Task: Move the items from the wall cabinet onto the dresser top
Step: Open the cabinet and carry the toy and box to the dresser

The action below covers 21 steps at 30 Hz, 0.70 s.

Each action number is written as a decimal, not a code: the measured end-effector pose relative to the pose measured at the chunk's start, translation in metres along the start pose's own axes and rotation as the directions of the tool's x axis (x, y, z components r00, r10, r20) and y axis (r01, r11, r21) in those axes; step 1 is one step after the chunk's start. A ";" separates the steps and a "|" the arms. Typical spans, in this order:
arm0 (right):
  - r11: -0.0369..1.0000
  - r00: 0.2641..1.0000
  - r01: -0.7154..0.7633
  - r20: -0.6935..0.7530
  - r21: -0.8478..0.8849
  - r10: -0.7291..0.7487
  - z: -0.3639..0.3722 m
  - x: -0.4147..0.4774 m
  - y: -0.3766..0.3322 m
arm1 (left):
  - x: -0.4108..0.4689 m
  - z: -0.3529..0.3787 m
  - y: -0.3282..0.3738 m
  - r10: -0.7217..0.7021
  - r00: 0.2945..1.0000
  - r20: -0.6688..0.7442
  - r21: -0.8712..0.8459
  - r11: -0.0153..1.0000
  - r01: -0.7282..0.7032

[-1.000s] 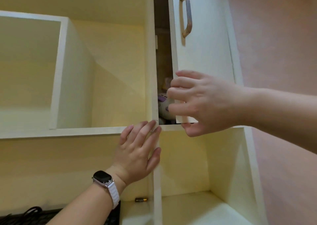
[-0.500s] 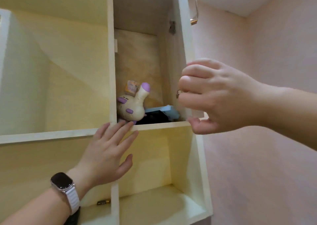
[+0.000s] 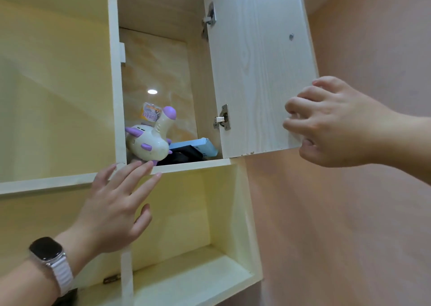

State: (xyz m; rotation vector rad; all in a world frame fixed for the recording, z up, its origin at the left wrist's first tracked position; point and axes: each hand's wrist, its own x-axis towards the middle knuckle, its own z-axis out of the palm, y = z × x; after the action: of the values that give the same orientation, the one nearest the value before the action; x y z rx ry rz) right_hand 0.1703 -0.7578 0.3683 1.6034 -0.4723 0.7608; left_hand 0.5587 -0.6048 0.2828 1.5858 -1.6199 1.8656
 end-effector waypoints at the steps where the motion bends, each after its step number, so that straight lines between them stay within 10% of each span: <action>1: 1.000 1.000 -0.012 0.021 -0.002 0.012 -0.002 0.002 -0.001 | 0.000 0.000 0.000 -0.001 1.000 0.002 -0.005 1.000 0.001; 12: 0.933 0.999 -0.043 0.008 0.357 0.042 0.005 0.051 -0.070 | 0.013 -0.011 0.002 -0.024 1.000 -0.003 0.014 1.000 0.025; 21: 0.521 0.970 -0.242 0.191 0.819 0.151 0.054 0.136 -0.119 | 0.113 -0.020 -0.010 -0.285 0.958 -0.016 -0.463 0.852 0.246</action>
State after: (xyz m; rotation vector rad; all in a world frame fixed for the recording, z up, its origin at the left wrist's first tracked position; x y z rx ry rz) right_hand 0.3577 -0.7733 0.3774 2.5436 -0.3694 1.2032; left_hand 0.5092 -0.6365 0.3820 1.4130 -1.5590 1.2709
